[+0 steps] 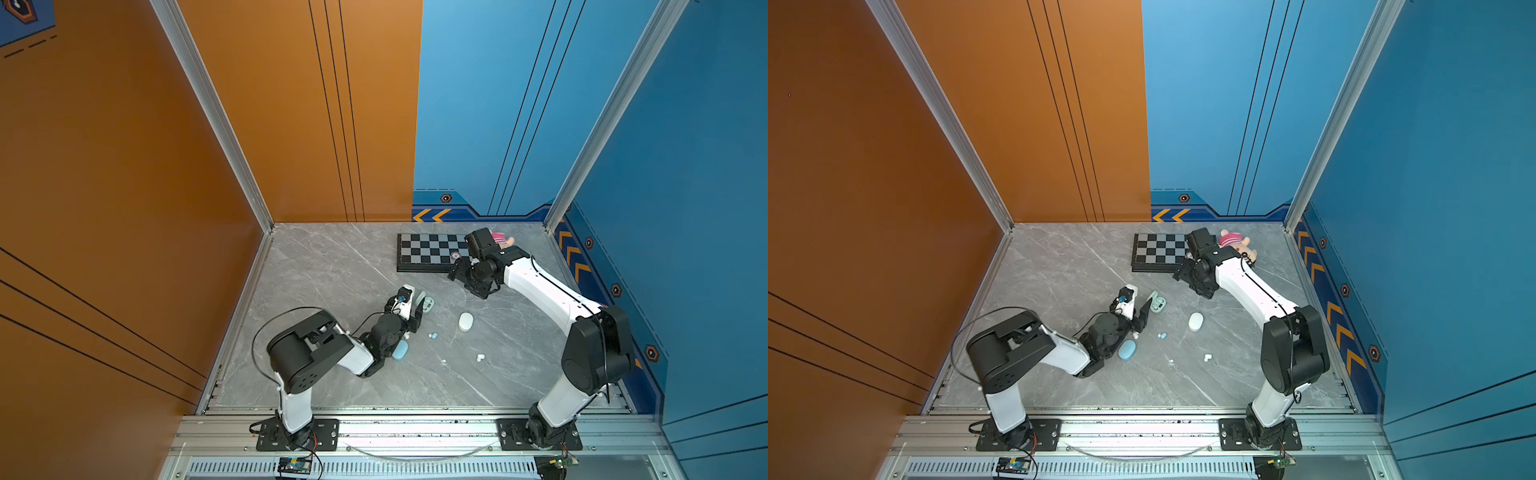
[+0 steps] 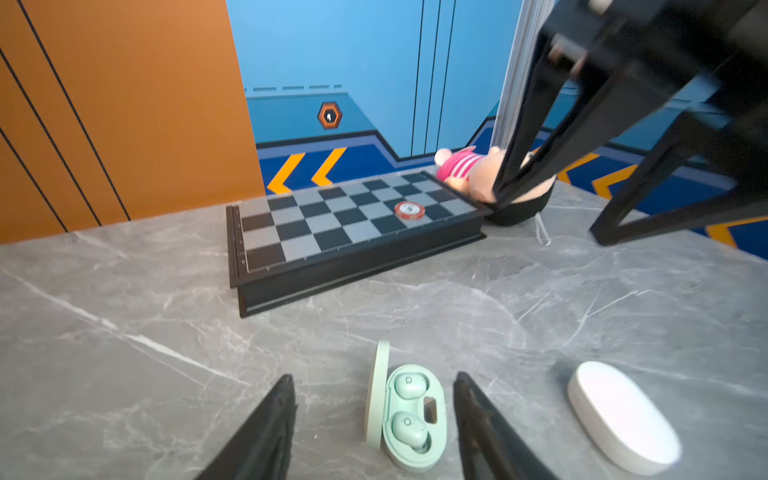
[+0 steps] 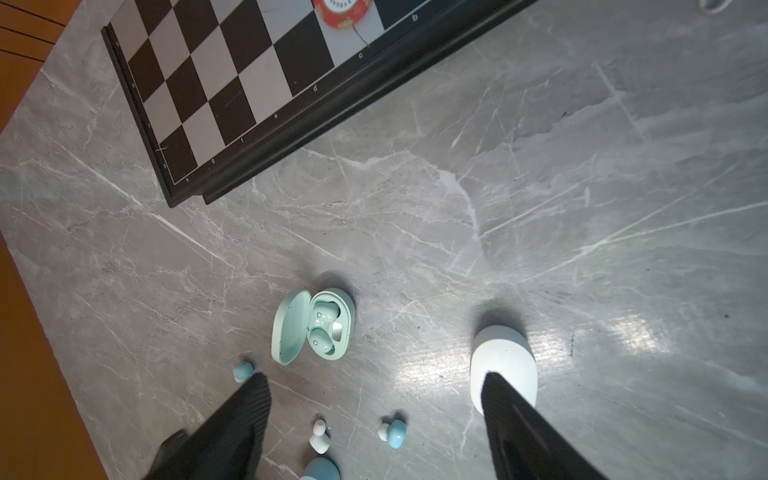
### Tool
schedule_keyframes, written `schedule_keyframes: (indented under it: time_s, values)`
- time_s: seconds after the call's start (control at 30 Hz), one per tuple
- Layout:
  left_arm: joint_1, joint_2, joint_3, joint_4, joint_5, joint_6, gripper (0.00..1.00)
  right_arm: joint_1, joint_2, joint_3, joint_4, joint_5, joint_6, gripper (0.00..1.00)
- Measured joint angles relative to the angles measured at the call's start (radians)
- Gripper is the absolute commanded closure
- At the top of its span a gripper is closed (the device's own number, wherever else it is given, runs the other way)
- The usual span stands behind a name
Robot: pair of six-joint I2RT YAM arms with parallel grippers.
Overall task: Insert the wireless bluetooth earbuds into the charging case
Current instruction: 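Lower the pale green case onto the table and open the left gripper, then raise the left gripper away while the right gripper moves over the light blue case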
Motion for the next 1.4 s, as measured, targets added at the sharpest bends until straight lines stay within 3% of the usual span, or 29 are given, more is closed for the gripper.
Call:
schedule_keyframes:
  time_s: [0.1, 0.33, 0.5, 0.63, 0.87, 1.4]
  values:
    - [-0.008, -0.22, -0.025, -0.155, 0.008, 0.018, 0.25, 0.01, 0.0, 0.004, -0.001, 0.0, -0.029, 0.14]
    - [0.016, -0.67, 0.093, -0.776, 0.078, -0.005, 0.04, 0.061, 0.027, 0.073, -0.012, -0.018, -0.07, 0.06]
    - [0.078, -0.733, 0.24, -1.199, 0.154, -0.048, 0.02, 0.102, 0.129, 0.165, -0.012, -0.027, -0.074, 0.05]
    - [0.095, -0.758, 0.237, -1.384, 0.186, -0.089, 0.02, 0.126, 0.232, 0.214, -0.019, -0.035, -0.078, 0.06]
    - [0.154, -0.795, 0.196, -1.495, 0.201, -0.149, 0.02, 0.143, 0.367, 0.251, -0.048, -0.037, -0.092, 0.09]
    - [0.163, -0.835, 0.171, -1.511, 0.211, -0.177, 0.02, 0.148, 0.427, 0.225, -0.079, -0.035, -0.096, 0.16]
